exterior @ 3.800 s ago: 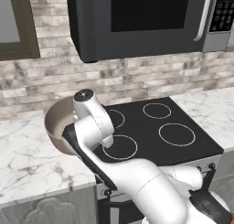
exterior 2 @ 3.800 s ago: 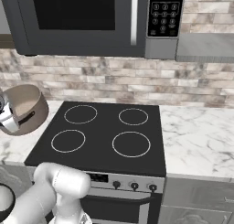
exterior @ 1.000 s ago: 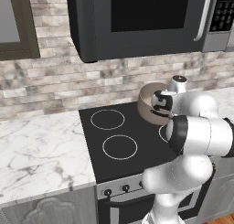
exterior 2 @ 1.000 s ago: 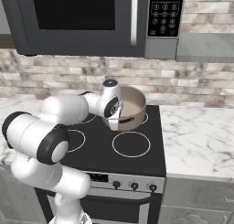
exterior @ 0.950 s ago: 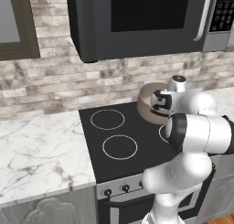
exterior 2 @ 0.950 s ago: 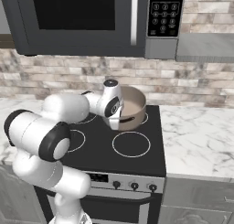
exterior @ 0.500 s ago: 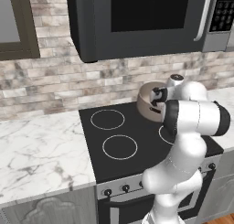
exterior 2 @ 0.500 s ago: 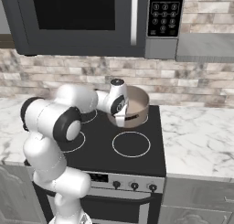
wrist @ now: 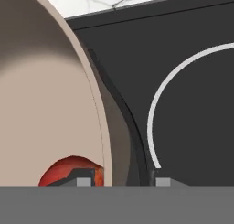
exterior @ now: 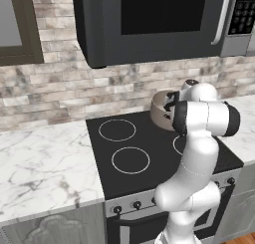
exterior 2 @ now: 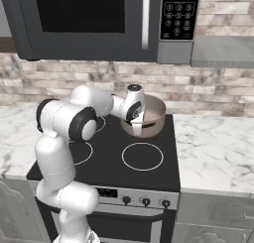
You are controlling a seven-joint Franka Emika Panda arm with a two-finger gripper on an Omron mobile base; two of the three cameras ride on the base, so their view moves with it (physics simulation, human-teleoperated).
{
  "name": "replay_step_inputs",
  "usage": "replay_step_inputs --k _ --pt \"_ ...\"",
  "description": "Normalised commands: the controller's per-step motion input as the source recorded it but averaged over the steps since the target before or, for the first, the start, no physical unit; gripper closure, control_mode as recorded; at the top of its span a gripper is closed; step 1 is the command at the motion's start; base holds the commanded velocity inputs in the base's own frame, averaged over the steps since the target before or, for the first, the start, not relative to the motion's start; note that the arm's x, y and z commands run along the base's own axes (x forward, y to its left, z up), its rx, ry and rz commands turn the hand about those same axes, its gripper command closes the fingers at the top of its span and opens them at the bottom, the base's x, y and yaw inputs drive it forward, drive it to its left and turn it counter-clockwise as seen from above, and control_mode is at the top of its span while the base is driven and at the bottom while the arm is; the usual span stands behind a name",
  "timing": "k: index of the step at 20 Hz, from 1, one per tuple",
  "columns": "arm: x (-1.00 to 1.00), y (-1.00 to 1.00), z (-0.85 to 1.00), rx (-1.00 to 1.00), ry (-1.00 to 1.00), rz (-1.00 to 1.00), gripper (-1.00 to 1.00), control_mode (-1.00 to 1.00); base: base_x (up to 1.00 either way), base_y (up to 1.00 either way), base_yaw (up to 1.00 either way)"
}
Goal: Turn on the sink faucet. Then move the onion from the counter to the sink. Turn off the sink. Move the vegetable from the sink to the pot next to the stove. Finally move the pot to the rear right burner.
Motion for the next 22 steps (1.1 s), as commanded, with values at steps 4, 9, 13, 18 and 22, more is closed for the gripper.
replay_step_inputs --k 4,9,13,18,22 --pt "0.39 0.0 -0.2 0.0 0.0 0.0 1.0 -1.0 0.0 0.0 0.0" --pt "0.16 0.0 -0.18 0.0 0.0 0.0 1.0 -1.0 0.0 0.0 0.0" --pt "-0.09 -0.01 -0.15 0.0 0.0 0.0 -1.0 -1.0 0.0 0.0 0.0" --pt "-0.31 0.0 -0.01 0.0 -0.02 0.0 -1.0 -1.0 0.0 0.0 0.0" --pt "-0.25 0.0 0.0 0.0 -0.04 0.0 -1.0 -1.0 0.0 0.0 0.0"
